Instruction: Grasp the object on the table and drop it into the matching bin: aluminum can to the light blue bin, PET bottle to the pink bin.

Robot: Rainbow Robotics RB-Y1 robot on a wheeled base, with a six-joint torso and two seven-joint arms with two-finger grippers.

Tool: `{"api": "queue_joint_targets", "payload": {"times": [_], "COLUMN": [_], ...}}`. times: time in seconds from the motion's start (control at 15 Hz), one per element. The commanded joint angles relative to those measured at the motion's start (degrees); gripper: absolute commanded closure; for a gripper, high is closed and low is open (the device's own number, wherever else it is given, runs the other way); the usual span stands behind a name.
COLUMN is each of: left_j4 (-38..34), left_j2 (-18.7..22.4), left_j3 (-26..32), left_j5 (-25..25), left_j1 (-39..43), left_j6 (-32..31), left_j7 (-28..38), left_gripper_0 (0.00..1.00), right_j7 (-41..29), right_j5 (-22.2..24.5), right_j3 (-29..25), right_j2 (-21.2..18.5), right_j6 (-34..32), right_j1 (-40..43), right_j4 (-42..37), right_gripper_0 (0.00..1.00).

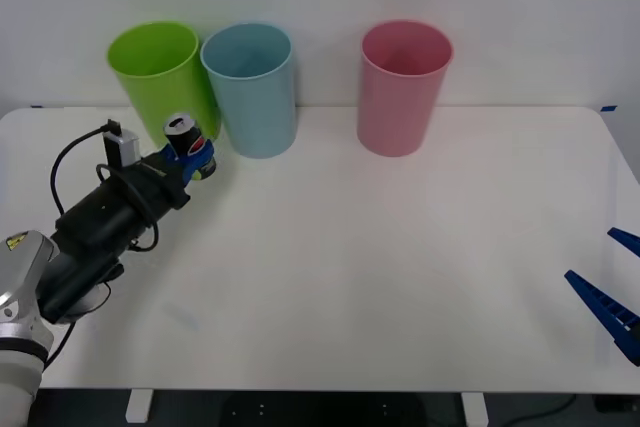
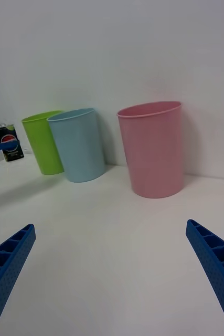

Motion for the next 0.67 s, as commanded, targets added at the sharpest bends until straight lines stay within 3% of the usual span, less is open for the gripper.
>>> {"api": "queue_joint_targets", "payload": {"times": [0.07,0.27,0.67], "left_j4": [-5.9,-10.5,-12.8], "left_j2": [2.3,4.5,4.5], "left_j3": [-0.3,-0.1,1.0], "left_j5": [0.0,0.1,0.8], "left_j1": [1.6,1.6,-2.2], "left_j6": [-0.2,0.2,2.5], "left_j7": [5.6,11.5,15.1], "left_gripper_0": [1.00,1.00,1.00], "right_j7": [0.0,0.0,0.0], "right_j5": [0.0,0.0,0.0], "right_j3": [0.0,0.0,0.0], "right_j2": [0.0,0.0,0.0], "right_j6": [0.0,0.0,0.0], "right_j1": [0.0,0.0,0.0], "right_j4": [0.0,0.0,0.0], "right_gripper_0": [0.00,0.00,0.00]}}
